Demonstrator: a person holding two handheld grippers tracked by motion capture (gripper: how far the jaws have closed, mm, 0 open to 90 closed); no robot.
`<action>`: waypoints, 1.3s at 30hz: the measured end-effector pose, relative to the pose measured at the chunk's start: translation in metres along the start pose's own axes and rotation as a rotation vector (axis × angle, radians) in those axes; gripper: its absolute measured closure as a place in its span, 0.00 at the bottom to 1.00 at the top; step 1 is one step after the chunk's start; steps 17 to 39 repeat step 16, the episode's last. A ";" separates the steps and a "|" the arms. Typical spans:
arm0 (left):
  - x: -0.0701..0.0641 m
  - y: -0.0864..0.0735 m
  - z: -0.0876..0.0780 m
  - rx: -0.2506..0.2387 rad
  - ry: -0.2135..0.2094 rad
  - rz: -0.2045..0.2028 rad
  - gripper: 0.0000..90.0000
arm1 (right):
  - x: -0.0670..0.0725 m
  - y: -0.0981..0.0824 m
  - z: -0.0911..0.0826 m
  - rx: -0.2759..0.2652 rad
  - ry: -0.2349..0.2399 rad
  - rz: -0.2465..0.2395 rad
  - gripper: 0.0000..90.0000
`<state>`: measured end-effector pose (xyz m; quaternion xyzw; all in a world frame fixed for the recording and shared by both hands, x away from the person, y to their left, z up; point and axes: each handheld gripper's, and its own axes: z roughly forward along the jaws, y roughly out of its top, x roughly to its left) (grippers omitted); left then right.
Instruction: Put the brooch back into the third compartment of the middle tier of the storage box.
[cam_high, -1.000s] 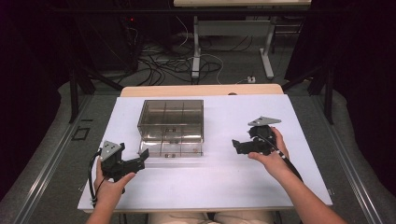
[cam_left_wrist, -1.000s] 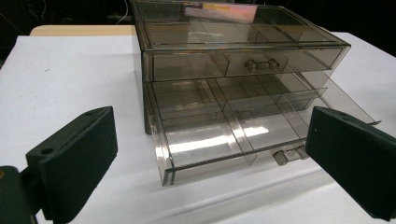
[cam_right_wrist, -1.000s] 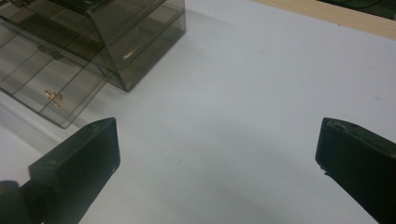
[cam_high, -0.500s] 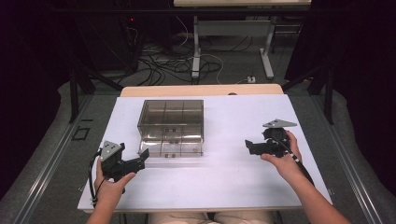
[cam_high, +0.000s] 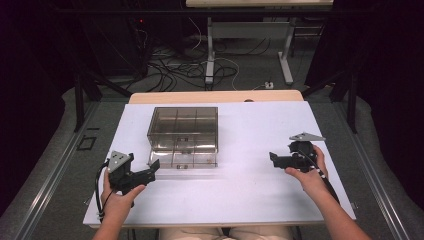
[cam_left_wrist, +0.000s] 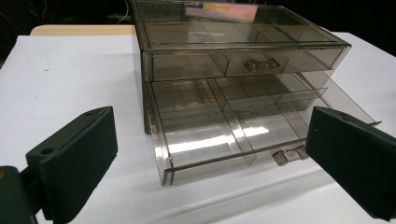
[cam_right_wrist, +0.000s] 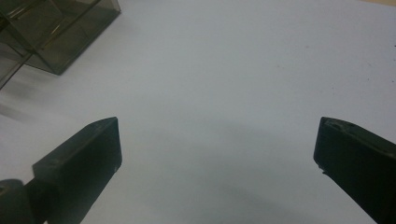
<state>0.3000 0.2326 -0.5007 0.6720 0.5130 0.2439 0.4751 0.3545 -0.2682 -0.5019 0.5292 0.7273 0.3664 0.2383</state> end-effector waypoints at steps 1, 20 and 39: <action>0.000 0.000 0.000 0.000 0.000 0.000 0.03 | -0.001 -0.001 0.000 0.001 -0.001 0.012 0.01; 0.001 0.000 -0.001 -0.002 0.002 0.001 0.03 | -0.011 -0.012 0.004 0.019 -0.017 0.038 0.02; 0.001 0.000 -0.001 -0.002 0.002 0.001 0.03 | -0.011 -0.012 0.004 0.019 -0.017 0.038 0.02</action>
